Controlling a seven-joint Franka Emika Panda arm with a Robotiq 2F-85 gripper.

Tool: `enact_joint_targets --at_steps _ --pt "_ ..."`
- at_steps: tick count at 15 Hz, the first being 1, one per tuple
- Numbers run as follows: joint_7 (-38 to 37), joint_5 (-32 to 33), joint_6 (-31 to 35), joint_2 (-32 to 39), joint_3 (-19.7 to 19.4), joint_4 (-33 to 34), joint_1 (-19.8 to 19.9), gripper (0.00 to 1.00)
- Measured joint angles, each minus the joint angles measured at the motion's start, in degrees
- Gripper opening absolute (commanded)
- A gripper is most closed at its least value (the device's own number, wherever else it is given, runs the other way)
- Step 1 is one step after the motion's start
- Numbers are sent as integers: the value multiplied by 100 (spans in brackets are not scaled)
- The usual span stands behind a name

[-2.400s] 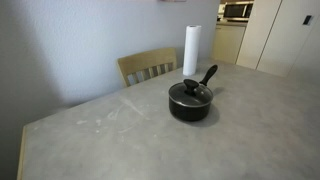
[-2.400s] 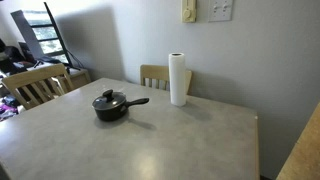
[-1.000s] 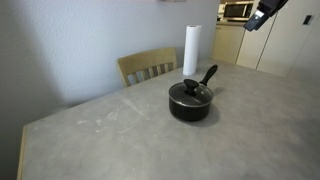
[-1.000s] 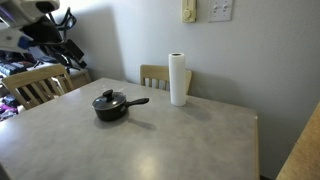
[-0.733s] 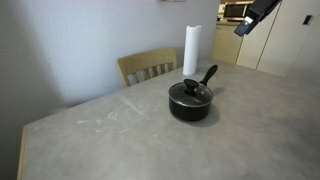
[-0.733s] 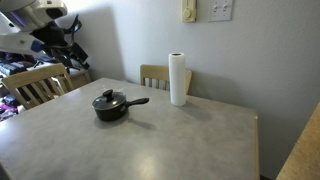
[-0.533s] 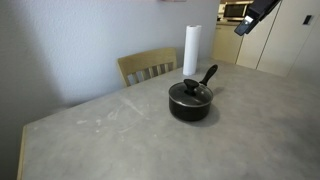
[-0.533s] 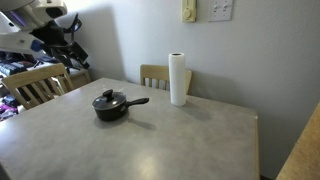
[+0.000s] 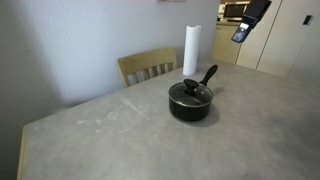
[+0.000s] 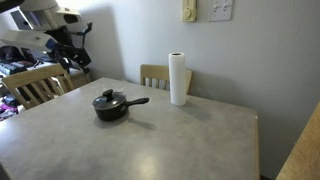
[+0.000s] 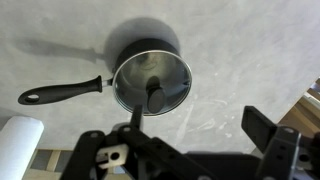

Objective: Take the lid off of the black pot and put it on the table

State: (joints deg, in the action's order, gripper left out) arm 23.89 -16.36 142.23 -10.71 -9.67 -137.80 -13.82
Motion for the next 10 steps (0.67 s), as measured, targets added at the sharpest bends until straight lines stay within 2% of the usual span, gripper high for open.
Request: enact_joint_targets --at_steps 2,4,7,10 --pt "130 30 -320 342 51 424 106 100" --pt "75 338 -474 724 181 828 287 100" --pt "-357 980 -475 1326 449 1324 524 100" --pt "-573 1190 -469 1840 689 1687 624 100"
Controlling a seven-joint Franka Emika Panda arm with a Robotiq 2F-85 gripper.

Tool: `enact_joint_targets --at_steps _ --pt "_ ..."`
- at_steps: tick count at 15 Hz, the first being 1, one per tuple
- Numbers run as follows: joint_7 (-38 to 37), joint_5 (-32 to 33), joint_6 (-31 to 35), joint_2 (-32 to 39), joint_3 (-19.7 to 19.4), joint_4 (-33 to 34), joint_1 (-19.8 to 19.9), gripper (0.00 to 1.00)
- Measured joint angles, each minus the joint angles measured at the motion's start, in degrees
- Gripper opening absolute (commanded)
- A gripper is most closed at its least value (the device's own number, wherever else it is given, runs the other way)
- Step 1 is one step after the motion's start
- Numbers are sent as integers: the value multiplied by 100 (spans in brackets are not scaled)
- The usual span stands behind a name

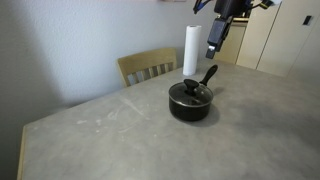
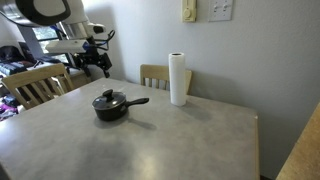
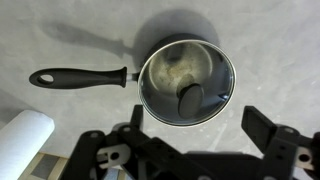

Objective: Take the lid off of the black pot and put it on the table

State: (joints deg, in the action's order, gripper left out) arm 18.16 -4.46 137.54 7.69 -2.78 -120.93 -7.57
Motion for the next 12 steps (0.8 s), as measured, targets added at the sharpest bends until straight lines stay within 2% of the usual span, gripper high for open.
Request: enact_joint_targets --at_steps 3,12 --pt "0 0 1 269 130 193 68 100" --pt "-118 37 -23 331 334 240 215 100"
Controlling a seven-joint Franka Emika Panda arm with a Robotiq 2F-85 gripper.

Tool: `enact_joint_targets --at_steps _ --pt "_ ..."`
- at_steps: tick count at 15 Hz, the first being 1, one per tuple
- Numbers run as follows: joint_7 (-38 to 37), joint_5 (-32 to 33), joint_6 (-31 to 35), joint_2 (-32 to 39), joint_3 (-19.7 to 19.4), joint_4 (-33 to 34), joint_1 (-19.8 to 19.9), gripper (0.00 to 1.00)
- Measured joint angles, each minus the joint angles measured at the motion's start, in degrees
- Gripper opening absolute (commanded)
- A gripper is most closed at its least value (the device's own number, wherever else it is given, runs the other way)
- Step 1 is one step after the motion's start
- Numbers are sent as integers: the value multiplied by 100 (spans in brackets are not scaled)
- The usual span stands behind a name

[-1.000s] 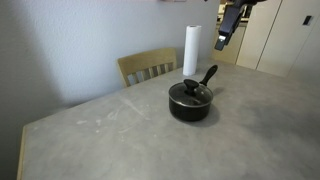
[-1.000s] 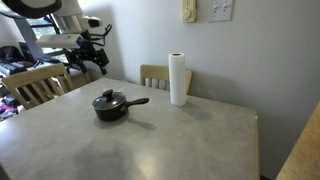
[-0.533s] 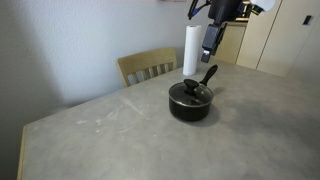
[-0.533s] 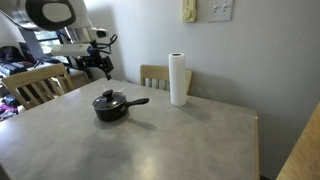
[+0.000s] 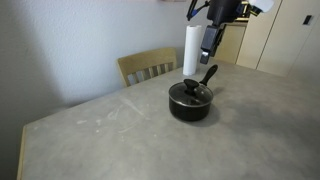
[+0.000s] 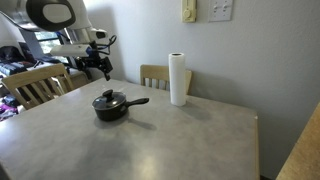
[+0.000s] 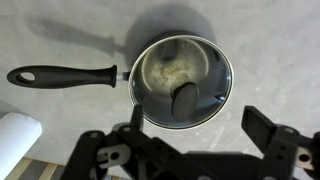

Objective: Take the lid off of the black pot and put it on the table

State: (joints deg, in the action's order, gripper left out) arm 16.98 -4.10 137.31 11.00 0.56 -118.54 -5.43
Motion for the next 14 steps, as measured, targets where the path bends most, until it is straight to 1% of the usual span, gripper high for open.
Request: enact_joint_targets --at_steps 3,8,14 --pt "0 1 -142 155 110 152 3 100" --pt "-168 24 -580 666 205 622 3 100" --pt "-403 25 -597 1280 206 1014 14 100"
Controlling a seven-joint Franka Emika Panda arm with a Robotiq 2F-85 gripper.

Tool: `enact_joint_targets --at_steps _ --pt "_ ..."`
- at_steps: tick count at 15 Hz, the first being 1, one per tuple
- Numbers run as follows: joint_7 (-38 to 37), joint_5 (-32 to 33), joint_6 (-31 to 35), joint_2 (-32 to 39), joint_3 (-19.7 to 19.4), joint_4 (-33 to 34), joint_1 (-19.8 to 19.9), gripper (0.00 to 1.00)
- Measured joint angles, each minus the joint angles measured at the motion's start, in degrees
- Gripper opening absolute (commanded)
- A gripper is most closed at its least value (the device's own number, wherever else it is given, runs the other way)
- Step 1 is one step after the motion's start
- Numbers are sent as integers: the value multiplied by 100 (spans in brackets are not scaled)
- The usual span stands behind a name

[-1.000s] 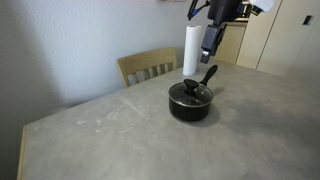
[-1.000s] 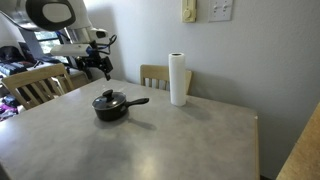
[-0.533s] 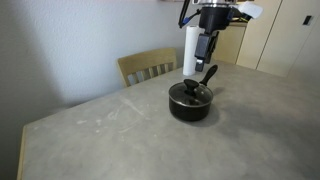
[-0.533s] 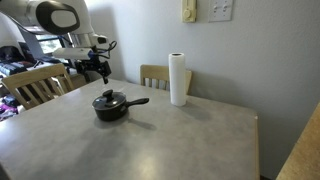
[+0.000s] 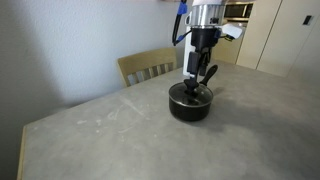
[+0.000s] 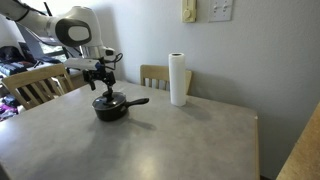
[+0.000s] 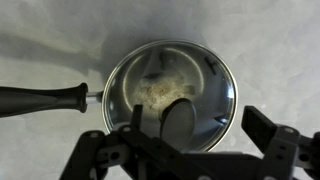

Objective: Take the lid off of the black pot and put it on the table

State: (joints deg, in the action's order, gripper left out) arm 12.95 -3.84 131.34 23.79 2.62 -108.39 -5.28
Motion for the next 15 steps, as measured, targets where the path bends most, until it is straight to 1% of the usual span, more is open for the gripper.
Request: enact_joint_targets --at_steps 9,12,13,14,15 --pt "-584 24 8 537 0 561 -6 100" --pt "-748 264 3 716 -2 718 -28 100" --pt "-816 378 1 770 -3 770 -41 92" --pt "-869 474 -1 826 -4 826 -55 73" --pt "-915 563 -1 870 -4 870 -67 66"
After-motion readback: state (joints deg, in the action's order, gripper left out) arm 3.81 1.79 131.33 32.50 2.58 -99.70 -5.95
